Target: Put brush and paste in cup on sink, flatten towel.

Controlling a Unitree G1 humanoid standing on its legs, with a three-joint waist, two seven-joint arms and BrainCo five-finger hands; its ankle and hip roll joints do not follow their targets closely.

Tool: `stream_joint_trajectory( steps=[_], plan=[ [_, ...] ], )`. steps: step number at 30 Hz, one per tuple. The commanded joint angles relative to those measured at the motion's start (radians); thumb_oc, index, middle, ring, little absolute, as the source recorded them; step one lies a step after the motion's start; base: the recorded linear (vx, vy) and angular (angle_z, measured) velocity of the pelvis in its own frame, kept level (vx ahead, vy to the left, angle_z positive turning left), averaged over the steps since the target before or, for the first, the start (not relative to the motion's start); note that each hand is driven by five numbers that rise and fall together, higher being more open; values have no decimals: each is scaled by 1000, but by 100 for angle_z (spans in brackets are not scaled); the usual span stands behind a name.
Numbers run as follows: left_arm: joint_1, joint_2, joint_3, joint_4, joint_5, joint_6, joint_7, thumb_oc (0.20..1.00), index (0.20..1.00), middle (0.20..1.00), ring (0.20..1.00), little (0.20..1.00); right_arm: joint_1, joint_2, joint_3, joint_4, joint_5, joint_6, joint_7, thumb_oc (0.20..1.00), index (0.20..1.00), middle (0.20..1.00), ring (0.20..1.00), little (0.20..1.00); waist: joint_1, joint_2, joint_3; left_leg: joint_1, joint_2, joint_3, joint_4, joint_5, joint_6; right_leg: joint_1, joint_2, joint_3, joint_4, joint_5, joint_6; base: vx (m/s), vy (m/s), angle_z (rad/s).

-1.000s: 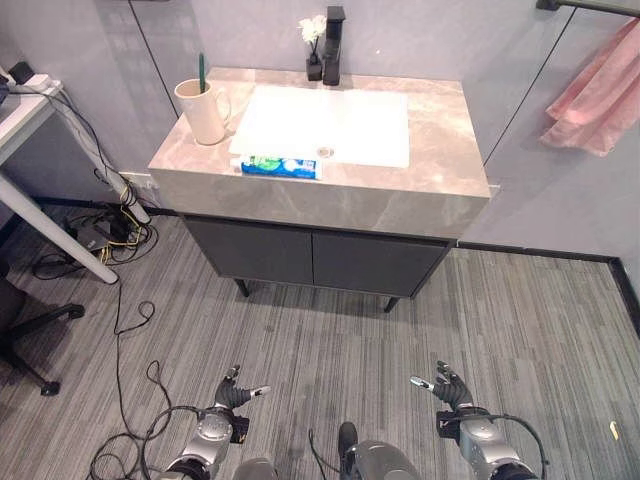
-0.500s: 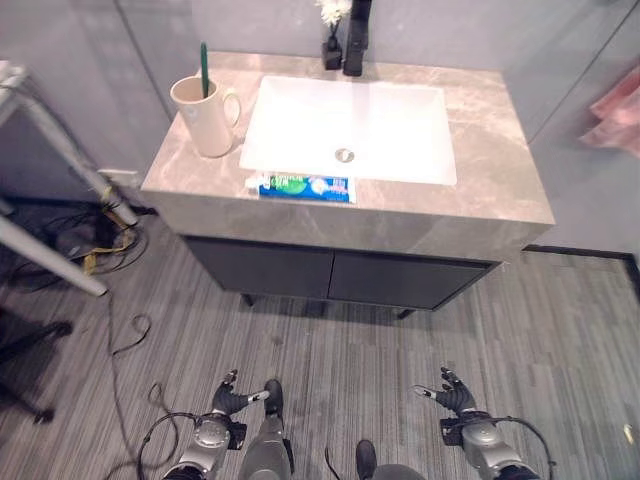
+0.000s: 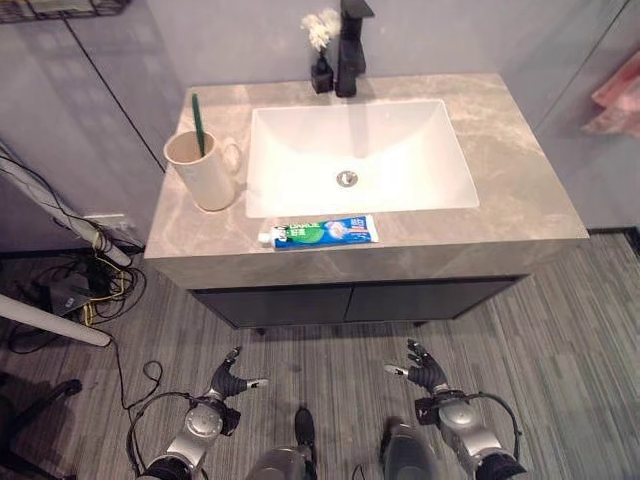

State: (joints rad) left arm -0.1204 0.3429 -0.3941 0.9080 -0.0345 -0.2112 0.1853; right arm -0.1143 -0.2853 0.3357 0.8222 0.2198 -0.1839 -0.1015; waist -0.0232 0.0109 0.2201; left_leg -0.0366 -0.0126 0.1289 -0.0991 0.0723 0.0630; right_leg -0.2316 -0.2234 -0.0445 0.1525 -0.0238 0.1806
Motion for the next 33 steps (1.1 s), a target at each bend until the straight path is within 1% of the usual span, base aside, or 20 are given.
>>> stream_joint_trajectory(
  steps=[1,3,5,7,9,10,11,12,16,17,18,19,20,22,23,25,27,30,31,33],
  plan=[
    [-22,26,-6,-18,64,-52,0,1000,1000,1000,1000,1000,0,-39,0,-35,-19,-34,6,1000,1000,1000,1000,1000,-13,-49,-31,-74,28,-72,203,-97,-82,34,5,54,-88,161,-3,168,-152,73],
    [-21,24,-9,-22,74,-52,2,1000,1000,1000,1000,1000,-6,-45,1,-35,-26,-35,4,1000,1000,1000,1000,1000,-10,-50,-37,-75,32,-79,202,-94,-88,44,13,53,-94,160,-1,94,-118,60],
    [2,33,-13,-51,93,-59,3,1000,1000,1000,1000,1000,-4,-64,-5,-17,-42,-38,2,1000,1000,1000,1000,1000,-3,-51,-55,-67,43,-95,187,-90,-99,70,26,31,-130,155,-8,130,-161,7],
    [23,47,-6,-92,104,-70,11,1000,1000,1000,1000,1000,1,-74,-16,-3,-39,-43,6,1000,1000,1000,1000,1000,3,-49,-66,-63,50,-105,179,-86,-106,89,32,13,-145,151,-11,108,-123,11],
    [51,83,-16,-163,140,-91,11,1000,1000,1000,1000,1000,-1,-84,-32,40,-43,-51,-4,1000,1000,1000,1000,1000,13,-47,-73,-64,61,-125,168,-78,-117,114,39,-13,-163,141,-12,90,-162,27],
    [85,150,-28,-257,208,-118,19,1000,1000,1000,1000,1000,-3,-89,-58,82,-29,-65,-15,1000,1000,1000,1000,1000,24,-40,-79,-63,72,-145,150,-69,-127,131,44,-39,-174,131,-14,98,-191,18],
    [101,187,-25,-319,231,-132,24,1000,1000,1000,1000,1000,-9,-86,-79,126,-7,-67,-16,1000,1000,1000,1000,1000,33,-35,-79,-64,76,-153,144,-65,-131,134,45,-48,-175,128,-14,83,-154,24],
    [121,218,-18,-368,235,-136,20,1000,1000,1000,1000,1000,-13,-83,-85,149,3,-68,-15,1000,1000,1000,1000,1000,36,-32,-80,-64,80,-160,136,-60,-133,137,45,-55,-176,125,-15,49,-89,39],
    [194,437,23,-631,296,-206,38,1000,1000,1000,1000,1000,-20,-85,-98,235,-9,-72,-22,1000,1000,1000,1000,1000,60,-12,-83,-58,91,-179,95,-41,-143,140,44,-79,-169,112,-14,36,-45,28],
    [220,503,56,-724,306,-223,44,1000,1000,1000,1000,1000,-7,-88,-100,243,-14,-71,-18,1000,1000,1000,1000,1000,64,-7,-85,-53,93,-183,83,-36,-146,143,44,-84,-170,111,-13,57,-22,20],
    [241,538,78,-775,290,-238,46,1000,1000,1000,1000,1000,1,-87,-99,267,-23,-72,-18,1000,1000,1000,1000,1000,67,-3,-88,-49,93,-187,72,-32,-148,147,43,-89,-172,110,-12,80,-23,11],
    [285,623,164,-905,250,-267,65,1000,1000,1000,1000,1000,19,-96,-90,280,-57,-64,-17,1000,1000,1000,1000,1000,80,6,-96,-45,94,-193,57,-25,-151,153,41,-101,-178,110,-9,71,-21,6],
    [303,653,212,-955,228,-281,74,1000,1000,1000,1000,1000,26,-95,-81,283,-68,-62,-17,1000,1000,1000,1000,1000,79,8,-98,-43,95,-195,52,-22,-152,155,39,-105,-179,110,-8,58,-22,14],
    [314,699,299,-1054,188,-283,93,1000,1000,1000,1000,1000,37,-93,-77,287,-69,-53,-18,1000,1000,1000,1000,1000,84,14,-102,-41,96,-200,42,-16,-154,159,38,-112,-183,110,-7,22,-13,28],
    [325,709,347,-1097,163,-285,99,1000,1000,1000,1000,1000,42,-87,-79,292,-71,-49,-22,1000,1000,1000,1000,1000,86,18,-103,-39,96,-201,36,-14,-155,159,38,-114,-185,111,-7,16,-9,24],
    [326,677,422,-1132,79,-289,105,1000,1000,1000,1000,1000,58,-82,-71,265,-77,-41,-17,1000,1000,1000,1000,1000,78,20,-103,-34,98,-197,27,-9,-157,158,37,-112,-188,114,-7,12,2,7],
    [289,670,452,-1144,46,-270,89,1000,1000,1000,1000,1000,67,-81,-61,244,-74,-32,-8,1000,1000,1000,1000,1000,70,26,-106,-34,98,-190,21,-7,-160,155,38,-107,-193,117,-6,-2,4,-2],
    [233,651,446,-1112,21,-265,84,1000,1000,1000,1000,1000,66,-84,-51,215,-83,-28,-2,1000,1000,1000,1000,1000,61,33,-98,-37,98,-181,20,-6,-161,142,38,-93,-192,120,-5,-54,12,-7],
    [143,652,401,-1077,23,-253,78,1000,1000,1000,1000,1000,58,-100,-40,165,-90,-27,1,1000,1000,1000,1000,1000,41,46,-81,-48,96,-169,18,-3,-161,114,37,-74,-191,130,-1,-82,25,-5],
    [124,644,384,-1067,15,-255,65,1000,1000,1000,1000,1000,66,-106,-50,151,-91,-26,4,1000,1000,1000,1000,1000,42,51,-79,-52,97,-161,16,-1,-161,105,36,-67,-191,134,-1,-58,22,-10]
  ],
)
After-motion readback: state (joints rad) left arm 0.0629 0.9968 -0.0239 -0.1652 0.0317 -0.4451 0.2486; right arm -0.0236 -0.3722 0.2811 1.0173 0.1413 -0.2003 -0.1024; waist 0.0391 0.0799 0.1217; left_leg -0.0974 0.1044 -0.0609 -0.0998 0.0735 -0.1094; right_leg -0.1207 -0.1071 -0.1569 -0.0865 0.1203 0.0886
